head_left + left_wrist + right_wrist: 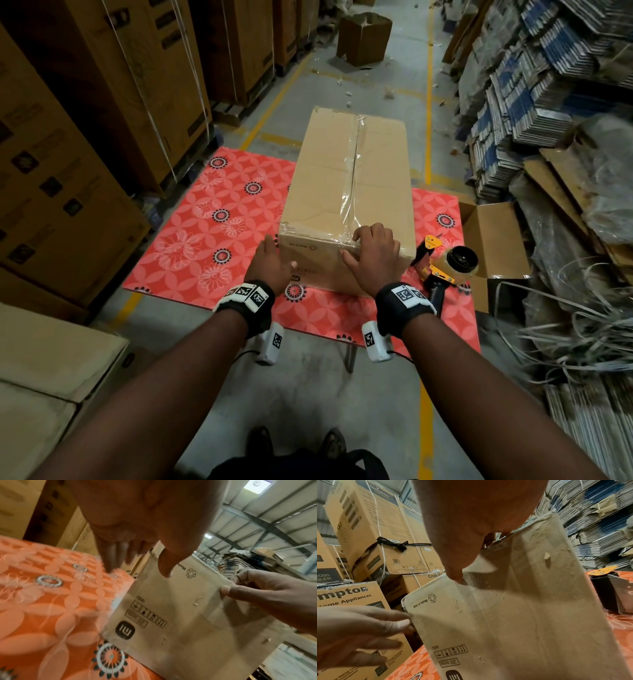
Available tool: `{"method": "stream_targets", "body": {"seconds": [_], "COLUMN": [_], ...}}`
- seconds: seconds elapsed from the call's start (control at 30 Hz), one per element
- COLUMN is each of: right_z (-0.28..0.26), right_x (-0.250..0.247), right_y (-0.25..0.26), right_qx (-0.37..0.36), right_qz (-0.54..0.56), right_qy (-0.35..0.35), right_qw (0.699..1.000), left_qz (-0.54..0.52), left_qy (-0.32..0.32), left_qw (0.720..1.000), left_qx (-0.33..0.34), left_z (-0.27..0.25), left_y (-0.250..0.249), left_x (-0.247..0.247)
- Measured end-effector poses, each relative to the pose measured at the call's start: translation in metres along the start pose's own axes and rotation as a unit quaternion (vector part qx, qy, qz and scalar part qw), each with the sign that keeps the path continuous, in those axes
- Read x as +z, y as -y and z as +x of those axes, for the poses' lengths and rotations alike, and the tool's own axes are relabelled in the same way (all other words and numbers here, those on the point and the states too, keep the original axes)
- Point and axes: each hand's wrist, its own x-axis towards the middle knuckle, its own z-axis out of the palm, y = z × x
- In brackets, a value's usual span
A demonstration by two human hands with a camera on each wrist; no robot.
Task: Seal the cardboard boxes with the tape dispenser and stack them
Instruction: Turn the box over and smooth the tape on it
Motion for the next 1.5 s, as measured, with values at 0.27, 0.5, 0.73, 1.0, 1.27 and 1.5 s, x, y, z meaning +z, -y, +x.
{"method": "stream_targets", "body": {"seconds": [0.27,0.5,0.73,1.0,1.27,1.5], "right_z": [-0.003,-0.003,-0.017,-0.037,-0.034,-0.045], "right_x": [-0.001,-0.006,0.008,-0.008,-0.013,-0.019], "right_y": [-0.001,0.007,0.024,-0.045,-0.028,-0.062], "right_qx": [-0.008,-0.028,-0.157,-0.09,-0.089,-0.037], "right_qz": [-0.008,-0.033,-0.093,-0.112,-0.099,-0.146], "right_qy": [0.008,0.012,0.124,0.093,0.12,0.095], "right_qw": [1.0,0.999,0.975,0.985,0.984,0.984], "left_qz": [-0.017,0.141,0.312,0.289,0.328,0.321], "left_qy": [0.126,-0.048,-0.001,-0.035,0.04,0.023], "left_qw": [0.992,0.977,0.915,0.928,0.897,0.891], "left_qx": [-0.011,0.154,0.254,0.23,0.295,0.321], "left_z": [-0.001,-0.004,-0.009,-0.003,-0.012,-0.007], "left_y": [0.0,-0.019,-0.037,-0.015,-0.066,-0.055], "left_x": [0.014,-0.004,0.008,-0.008,0.021,0.013]}}
